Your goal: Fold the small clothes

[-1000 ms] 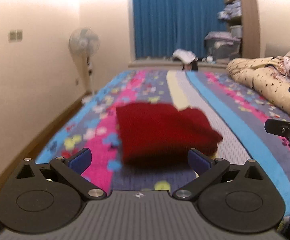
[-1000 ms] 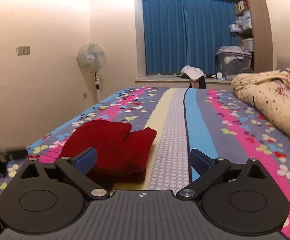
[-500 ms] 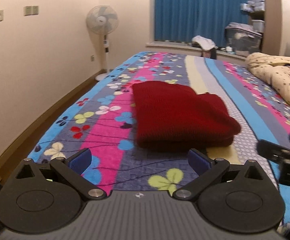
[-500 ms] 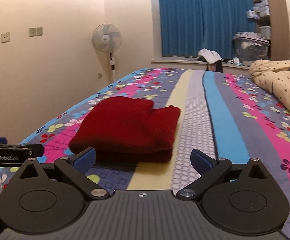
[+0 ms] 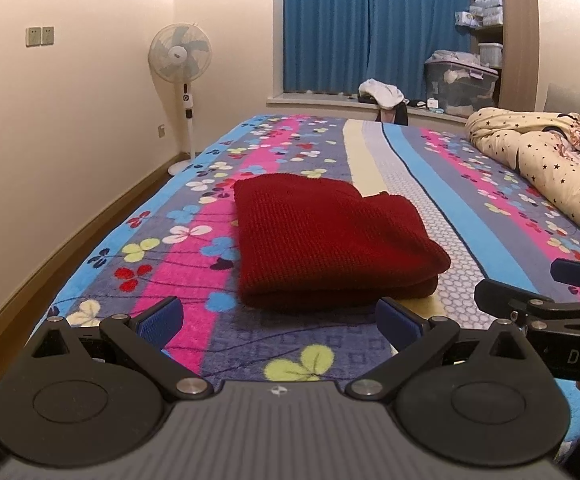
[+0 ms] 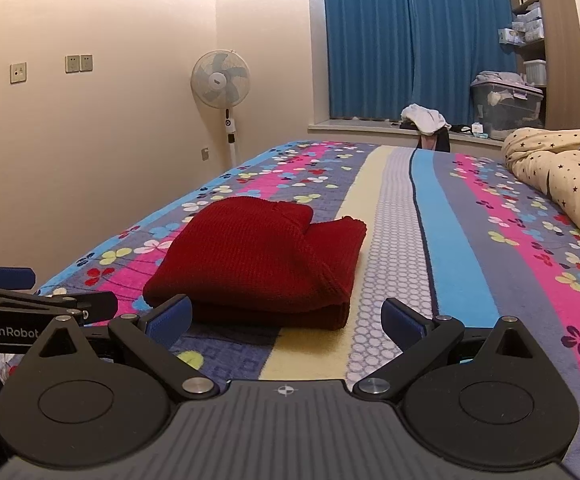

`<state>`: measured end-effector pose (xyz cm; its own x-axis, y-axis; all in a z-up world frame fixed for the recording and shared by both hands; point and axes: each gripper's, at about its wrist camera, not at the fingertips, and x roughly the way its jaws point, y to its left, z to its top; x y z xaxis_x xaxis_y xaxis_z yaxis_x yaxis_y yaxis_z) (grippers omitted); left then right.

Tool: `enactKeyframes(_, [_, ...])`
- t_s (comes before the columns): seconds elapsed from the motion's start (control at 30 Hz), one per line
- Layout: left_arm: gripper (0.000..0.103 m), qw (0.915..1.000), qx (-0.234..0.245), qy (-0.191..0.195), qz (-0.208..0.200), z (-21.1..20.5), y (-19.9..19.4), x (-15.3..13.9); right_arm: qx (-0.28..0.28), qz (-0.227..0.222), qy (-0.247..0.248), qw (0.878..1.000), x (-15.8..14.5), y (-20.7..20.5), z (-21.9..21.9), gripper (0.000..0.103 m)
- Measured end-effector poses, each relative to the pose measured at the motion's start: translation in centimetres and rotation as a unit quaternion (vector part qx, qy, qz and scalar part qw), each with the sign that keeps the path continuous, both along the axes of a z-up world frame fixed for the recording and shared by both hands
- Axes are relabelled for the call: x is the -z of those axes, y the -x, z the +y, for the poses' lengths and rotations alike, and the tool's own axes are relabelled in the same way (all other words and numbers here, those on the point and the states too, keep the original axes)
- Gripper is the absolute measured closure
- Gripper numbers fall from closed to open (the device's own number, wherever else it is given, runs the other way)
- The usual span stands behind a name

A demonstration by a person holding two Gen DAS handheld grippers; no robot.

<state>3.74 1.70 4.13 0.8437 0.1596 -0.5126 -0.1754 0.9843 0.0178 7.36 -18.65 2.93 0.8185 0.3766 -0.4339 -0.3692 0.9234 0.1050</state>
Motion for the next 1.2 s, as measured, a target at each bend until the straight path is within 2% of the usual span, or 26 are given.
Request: enactKeyframes(1.2, [0.001,0.9999,0.0,0.003,0.01,0.23,-0.39,0.66,-0.014,-0.005,0.003,1.0,-0.32,0.32,0.91,0.002])
